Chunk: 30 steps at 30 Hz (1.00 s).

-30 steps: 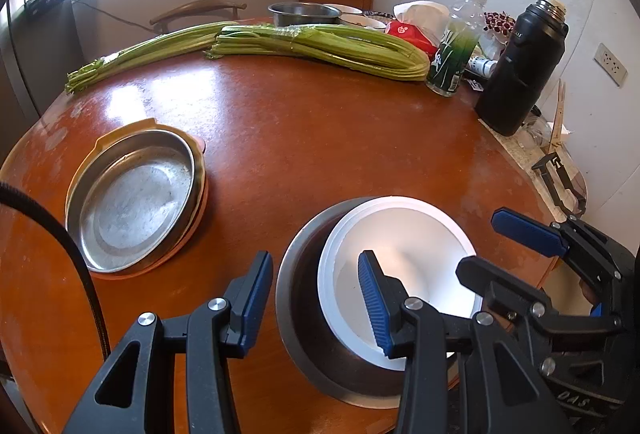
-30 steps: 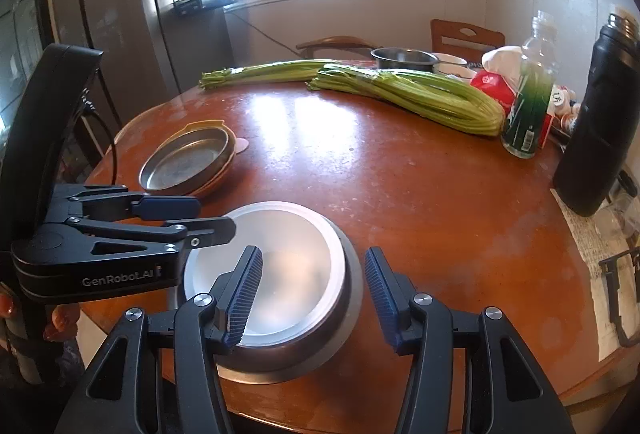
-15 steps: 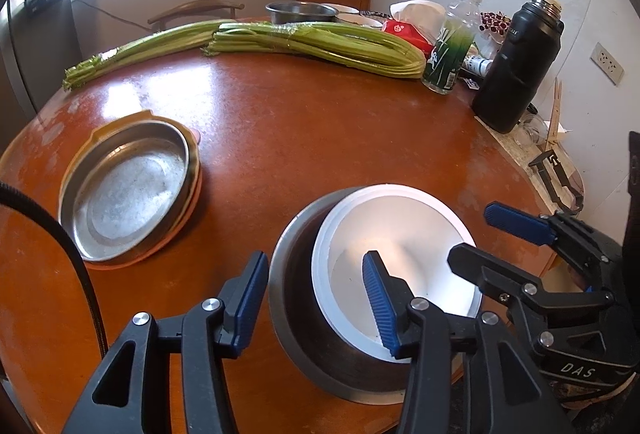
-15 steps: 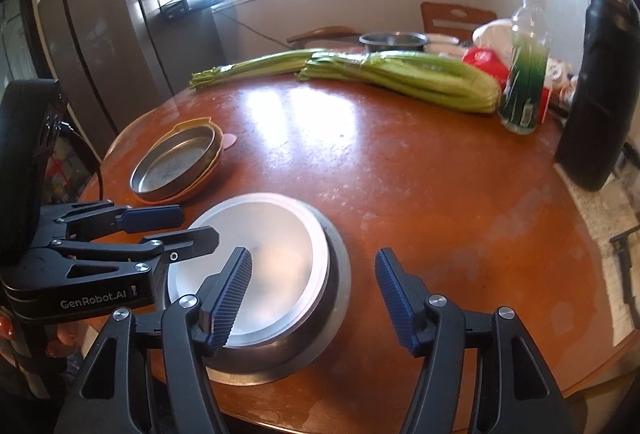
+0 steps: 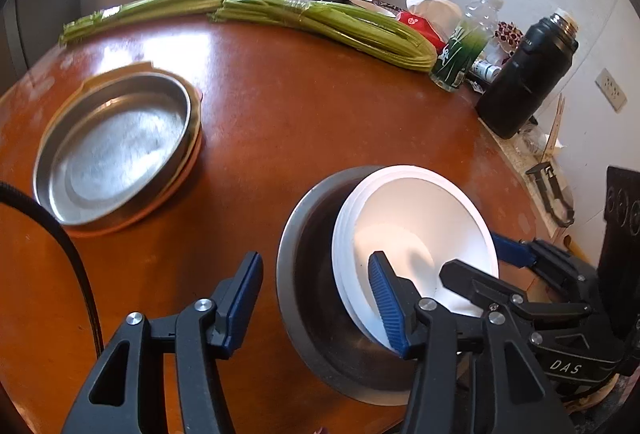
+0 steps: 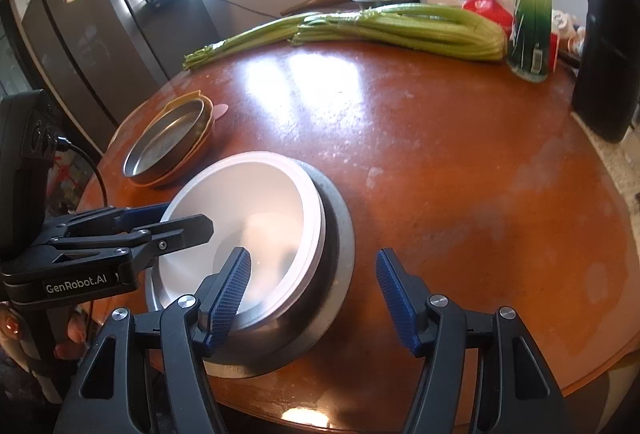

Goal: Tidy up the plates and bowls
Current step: 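Close the left gripper on the rim of the steel bowl, then carry the steel bowl with nested red bowls onto the steel tray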

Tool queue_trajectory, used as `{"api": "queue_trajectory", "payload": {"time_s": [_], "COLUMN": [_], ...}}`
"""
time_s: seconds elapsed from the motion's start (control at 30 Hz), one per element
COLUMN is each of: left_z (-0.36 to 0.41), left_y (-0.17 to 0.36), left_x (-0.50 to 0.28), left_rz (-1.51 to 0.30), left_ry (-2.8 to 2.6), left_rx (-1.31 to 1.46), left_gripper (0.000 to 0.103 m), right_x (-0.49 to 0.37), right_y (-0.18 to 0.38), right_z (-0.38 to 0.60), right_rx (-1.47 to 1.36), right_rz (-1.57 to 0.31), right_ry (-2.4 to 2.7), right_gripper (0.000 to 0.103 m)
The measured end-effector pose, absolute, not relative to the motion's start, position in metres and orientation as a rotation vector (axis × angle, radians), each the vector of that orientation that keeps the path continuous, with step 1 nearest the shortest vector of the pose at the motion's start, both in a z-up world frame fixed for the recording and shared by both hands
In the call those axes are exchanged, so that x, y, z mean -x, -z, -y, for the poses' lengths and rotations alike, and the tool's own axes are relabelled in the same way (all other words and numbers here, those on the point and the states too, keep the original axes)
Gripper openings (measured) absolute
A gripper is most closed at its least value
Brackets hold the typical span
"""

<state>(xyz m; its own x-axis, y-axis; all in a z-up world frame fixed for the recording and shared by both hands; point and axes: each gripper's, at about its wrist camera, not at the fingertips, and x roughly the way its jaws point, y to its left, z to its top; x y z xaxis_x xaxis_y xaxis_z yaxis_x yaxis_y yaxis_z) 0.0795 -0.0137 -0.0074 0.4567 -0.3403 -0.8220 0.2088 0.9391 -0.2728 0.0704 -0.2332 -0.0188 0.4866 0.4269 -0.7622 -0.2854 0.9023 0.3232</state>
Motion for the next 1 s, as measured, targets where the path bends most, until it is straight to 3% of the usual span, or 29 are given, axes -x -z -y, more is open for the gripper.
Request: {"api": "queue_trajectory", "payload": {"time_s": [0.33, 0.6, 1.0], "left_z": [0.020, 0.018, -0.023], "left_y": [0.022, 0.021, -0.011], "left_x": [-0.083, -0.085, -0.091], "left_rz": [-1.094, -1.080, -1.003], "left_ry": [0.396, 0.406, 0.346], "left_rx": [0.183, 0.182, 0.202], "left_gripper": [0.059, 0.054, 0.054], "right_x": [-0.067, -0.070, -0.090], "right_y": [0.027, 0.027, -0.007], "right_z": [0.222, 0.217, 0.178], "right_rx": [-0.183, -0.223, -0.182], "right_rz": [-1.022, -1.035, -0.979], "right_ry": [-0.529, -0.530, -0.588], "right_gripper": [0.067, 0.066, 0.066]}}
